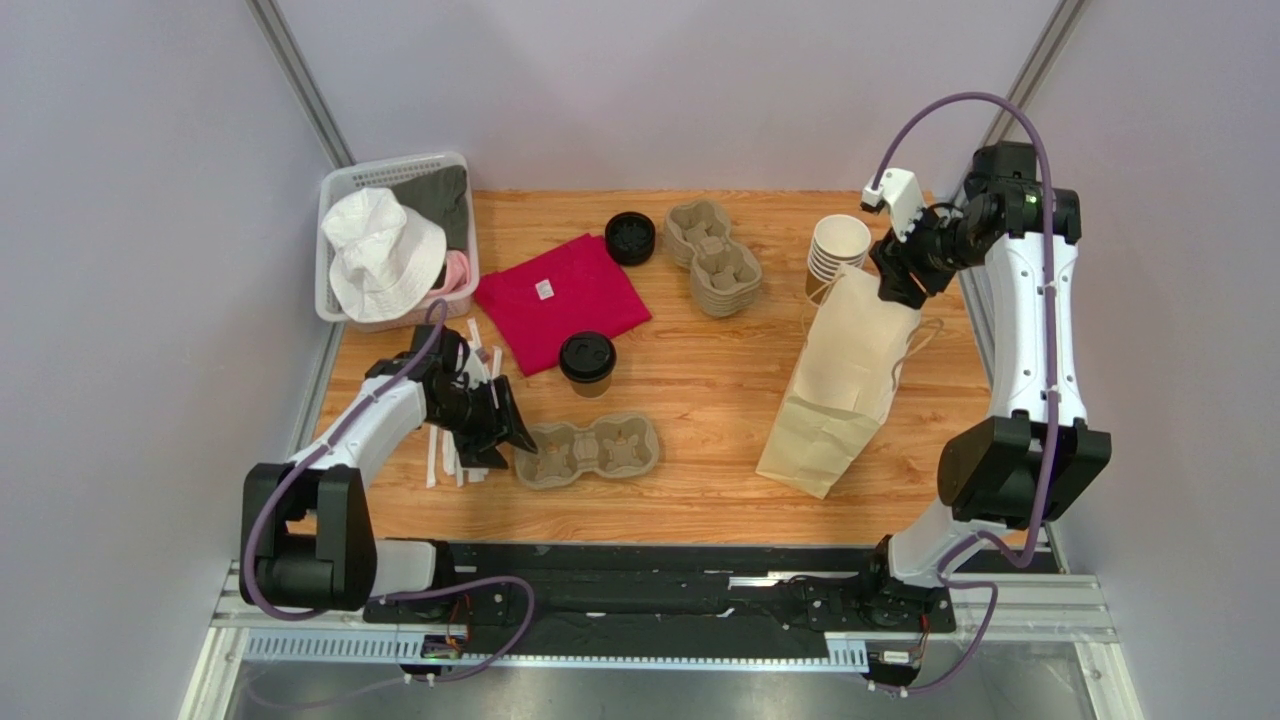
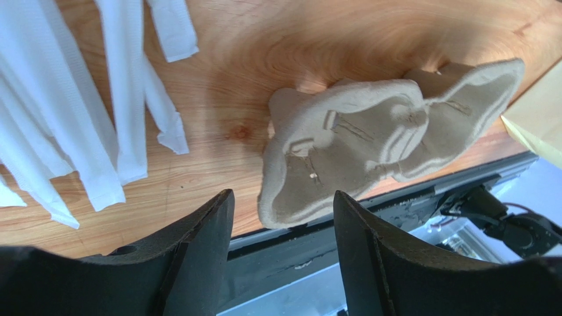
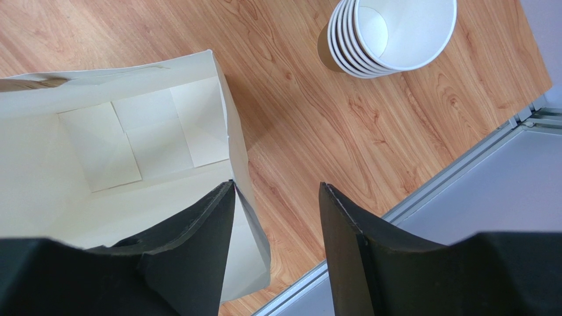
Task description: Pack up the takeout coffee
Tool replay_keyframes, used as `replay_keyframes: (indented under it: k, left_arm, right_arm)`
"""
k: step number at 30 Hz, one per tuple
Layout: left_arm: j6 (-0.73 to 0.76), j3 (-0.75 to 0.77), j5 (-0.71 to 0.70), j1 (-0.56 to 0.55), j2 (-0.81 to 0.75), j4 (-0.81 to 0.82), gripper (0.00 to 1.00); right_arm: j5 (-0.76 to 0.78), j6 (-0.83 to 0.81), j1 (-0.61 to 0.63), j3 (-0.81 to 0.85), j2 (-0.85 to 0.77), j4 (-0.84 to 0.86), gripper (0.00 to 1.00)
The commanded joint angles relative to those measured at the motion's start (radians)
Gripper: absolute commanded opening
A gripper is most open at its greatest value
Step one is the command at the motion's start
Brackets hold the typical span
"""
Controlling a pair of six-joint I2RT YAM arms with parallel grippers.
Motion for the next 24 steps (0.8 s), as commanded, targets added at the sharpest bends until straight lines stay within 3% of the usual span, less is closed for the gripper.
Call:
replay_keyframes:
  k: [1, 6, 10, 14, 16, 18, 19, 22, 24]
  left_arm:
    - [-0.039, 0.000, -0.041, -0.005, 0.006, 0.072, 0.63]
    - [-0.008, -0.011, -0.035, -0.020, 0.009, 0.203, 0.46]
    - [0.008, 0.037, -0.006, -0.051, 0.049, 0.248, 0.21]
    - [0.059, 0.138, -0.012, -0.074, 0.106, 0.265, 0.09]
    - [0.073, 0.171, -0.009, -0.075, 0.136, 0.265, 0.10]
    - [0.091, 0.208, -0.010, -0.077, 0.149, 0.247, 0.18]
    - [0.094, 0.216, -0.013, -0.077, 0.147, 0.237, 0.31]
    - [0.072, 0.198, -0.012, -0.077, 0.112, 0.201, 0.50]
    - [0.045, 0.140, 0.005, -0.077, 0.058, 0.210, 0.54]
  right_arm:
    - [0.002, 0.013, 0.001, 0.056, 0.004, -0.294, 0.54]
    - [0.002, 0.016, 0.001, 0.069, 0.015, -0.300, 0.53]
    - [-0.001, 0.019, 0.001, 0.066, 0.015, -0.301, 0.52]
    - [-0.010, 0.029, 0.001, 0.070, 0.017, -0.301, 0.51]
    - [-0.010, 0.029, 0.001, 0.069, 0.015, -0.301, 0.51]
    - [-0.010, 0.029, 0.001, 0.066, 0.012, -0.301, 0.50]
    - [-0.012, 0.027, 0.001, 0.066, 0.009, -0.301, 0.51]
    - [-0.009, 0.026, 0.001, 0.067, 0.004, -0.305, 0.51]
    - [-0.006, 0.021, 0.001, 0.067, 0.000, -0.305, 0.51]
